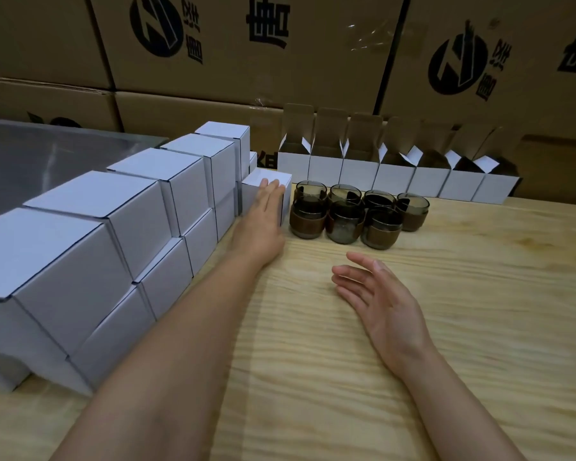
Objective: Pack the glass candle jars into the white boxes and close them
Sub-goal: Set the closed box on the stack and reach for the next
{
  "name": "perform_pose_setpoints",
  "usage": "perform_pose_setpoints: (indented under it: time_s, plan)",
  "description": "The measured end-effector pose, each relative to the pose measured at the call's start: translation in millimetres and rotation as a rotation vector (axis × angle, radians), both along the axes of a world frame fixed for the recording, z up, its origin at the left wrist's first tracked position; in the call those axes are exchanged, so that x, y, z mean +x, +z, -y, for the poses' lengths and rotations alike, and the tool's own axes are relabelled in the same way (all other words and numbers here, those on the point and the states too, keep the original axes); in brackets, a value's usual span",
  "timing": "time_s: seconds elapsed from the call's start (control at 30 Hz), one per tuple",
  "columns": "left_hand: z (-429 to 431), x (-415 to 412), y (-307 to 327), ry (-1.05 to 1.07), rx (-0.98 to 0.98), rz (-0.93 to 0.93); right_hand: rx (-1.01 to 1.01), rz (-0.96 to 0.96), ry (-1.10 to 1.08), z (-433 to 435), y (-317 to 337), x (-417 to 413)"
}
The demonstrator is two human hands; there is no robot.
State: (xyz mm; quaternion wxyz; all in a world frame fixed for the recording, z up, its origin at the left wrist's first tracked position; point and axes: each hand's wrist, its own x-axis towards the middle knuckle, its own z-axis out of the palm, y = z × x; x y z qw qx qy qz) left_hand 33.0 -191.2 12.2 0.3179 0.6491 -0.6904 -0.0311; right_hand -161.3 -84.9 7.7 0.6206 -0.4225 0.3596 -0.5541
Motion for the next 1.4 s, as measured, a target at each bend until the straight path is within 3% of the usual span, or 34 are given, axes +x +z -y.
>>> perform_pose_setpoints:
  time_s: [0.37,0.57,0.67,0.83,0.97,1.17,1.3,1.4]
  plan:
    - [8.8,1.8,-2.8,0.059,-0.019,0.132,-0.022,-0.049,-0.013,2.0,-2.0,2.0]
    - [-42.5,-24.6,-4.0,0.191,-0.131,-0.011,-0.023,-0.097,-0.010,-1.2,1.6,4.4]
    - [-77.8,-46.6,-8.0,0.137,0.049,-0.198,-0.032,-0.115,-0.011,-3.1,3.3,7.0]
    - [-111.7,-64.8,-25.7,0.032,0.258,0.143,-0.078,-0.213,-0.005,-5.2,3.4,8.1]
    - [-115.5,-63.8,-25.0,0.025,0.266,0.153,-0.111,-0.275,-0.012,-5.4,1.3,9.1]
    - [-114.8,-65.0,-23.8,0.067,0.193,0.174,-0.148,-0.446,-0.101,3.4,3.6,18.9]
    - [-113.7,-67.5,-22.1,0.083,0.166,0.198,-0.367,-0.716,-0.272,46.9,33.7,25.4]
    - [-114.0,-67.9,-22.6,0.079,0.153,0.183,-0.437,-0.991,-0.282,102.4,58.6,33.9]
